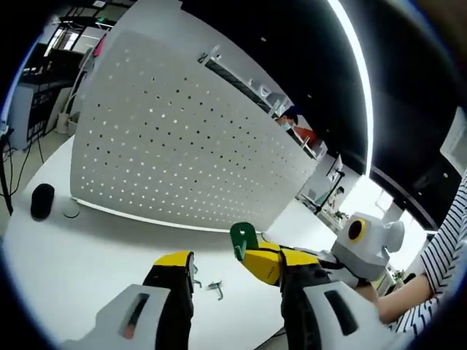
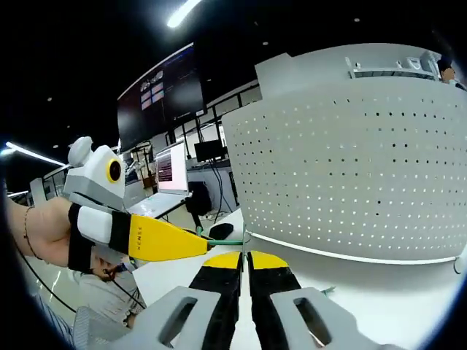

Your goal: Insert the hook assembly into the mounting plate slot until the hook locks in place.

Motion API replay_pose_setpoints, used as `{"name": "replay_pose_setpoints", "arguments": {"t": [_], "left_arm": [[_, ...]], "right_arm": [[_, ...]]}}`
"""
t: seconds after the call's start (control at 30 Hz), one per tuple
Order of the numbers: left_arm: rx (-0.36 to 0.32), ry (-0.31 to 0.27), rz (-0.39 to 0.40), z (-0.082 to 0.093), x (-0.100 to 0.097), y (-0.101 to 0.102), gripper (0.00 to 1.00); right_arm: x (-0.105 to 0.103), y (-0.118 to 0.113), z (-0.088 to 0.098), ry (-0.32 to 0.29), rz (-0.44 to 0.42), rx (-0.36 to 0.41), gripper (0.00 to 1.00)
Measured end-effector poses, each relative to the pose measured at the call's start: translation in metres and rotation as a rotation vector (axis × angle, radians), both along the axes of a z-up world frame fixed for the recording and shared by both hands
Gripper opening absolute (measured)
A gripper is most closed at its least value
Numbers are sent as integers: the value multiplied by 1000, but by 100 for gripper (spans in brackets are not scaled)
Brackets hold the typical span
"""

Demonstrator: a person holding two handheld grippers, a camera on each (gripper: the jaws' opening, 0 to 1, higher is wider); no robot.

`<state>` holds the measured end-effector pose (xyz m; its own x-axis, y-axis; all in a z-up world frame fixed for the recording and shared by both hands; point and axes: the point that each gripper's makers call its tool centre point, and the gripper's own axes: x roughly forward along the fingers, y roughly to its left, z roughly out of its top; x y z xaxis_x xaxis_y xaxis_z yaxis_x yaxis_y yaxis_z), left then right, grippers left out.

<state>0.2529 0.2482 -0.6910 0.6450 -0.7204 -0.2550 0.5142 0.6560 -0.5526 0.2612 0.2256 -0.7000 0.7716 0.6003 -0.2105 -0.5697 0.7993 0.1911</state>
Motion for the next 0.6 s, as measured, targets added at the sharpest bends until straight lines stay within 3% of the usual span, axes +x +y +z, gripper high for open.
{"name": "replay_pose_setpoints", "arguments": {"t": [0.6], "left_arm": [[-64, -12, -22, 8, -5, -8, 17]], "right_arm": [[-9, 4, 8, -27, -9, 29, 1]]}}
